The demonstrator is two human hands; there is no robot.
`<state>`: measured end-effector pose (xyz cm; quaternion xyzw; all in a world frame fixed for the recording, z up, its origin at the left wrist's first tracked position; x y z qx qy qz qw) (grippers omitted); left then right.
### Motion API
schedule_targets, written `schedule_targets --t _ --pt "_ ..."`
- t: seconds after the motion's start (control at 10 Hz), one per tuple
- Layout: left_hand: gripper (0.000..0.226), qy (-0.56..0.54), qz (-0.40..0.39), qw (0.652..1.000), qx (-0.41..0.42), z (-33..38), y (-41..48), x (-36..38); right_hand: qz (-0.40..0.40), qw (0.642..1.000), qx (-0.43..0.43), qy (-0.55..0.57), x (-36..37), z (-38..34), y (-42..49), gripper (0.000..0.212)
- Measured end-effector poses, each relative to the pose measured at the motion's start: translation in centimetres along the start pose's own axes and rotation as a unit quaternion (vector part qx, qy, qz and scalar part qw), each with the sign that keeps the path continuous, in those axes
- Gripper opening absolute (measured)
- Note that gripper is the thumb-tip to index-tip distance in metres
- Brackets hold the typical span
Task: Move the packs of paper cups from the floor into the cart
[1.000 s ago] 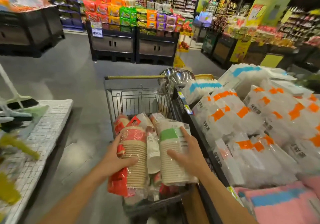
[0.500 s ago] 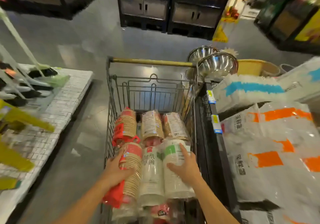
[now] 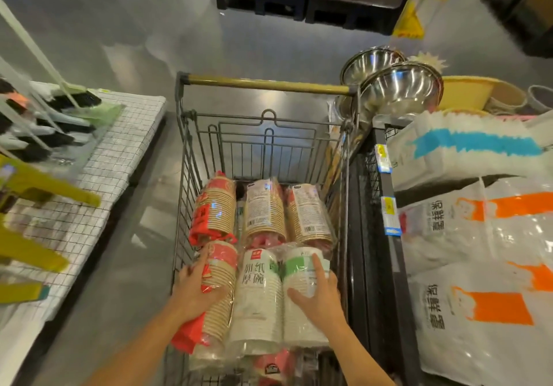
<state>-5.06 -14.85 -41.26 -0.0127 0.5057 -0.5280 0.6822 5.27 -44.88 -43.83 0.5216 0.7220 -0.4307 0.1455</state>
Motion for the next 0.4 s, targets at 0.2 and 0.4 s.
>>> schedule_targets --t 0.2,0.4 --pt "0.14 0.036 -0.024 0.999 0.013 0.0 -0.8 -0.7 0.005 1.0 -0.025 -0.019 -0.6 -1.2 -1.8 0.113" --pt "0.089 0.101 -0.015 0.99 0.098 2.4 -4.6 -3.4 0.044 0.997 -0.051 -0.033 -2.6 -3.8 -5.2 0.107"
Point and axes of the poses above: each hand's wrist, its own y-axis towards the middle knuckle, its own x-axis out of the palm, z = x × y, the point moved 10 cm from there along y, towards the middle knuckle, and after that the axes turned 9 degrees about z, right-handed, at the moved point
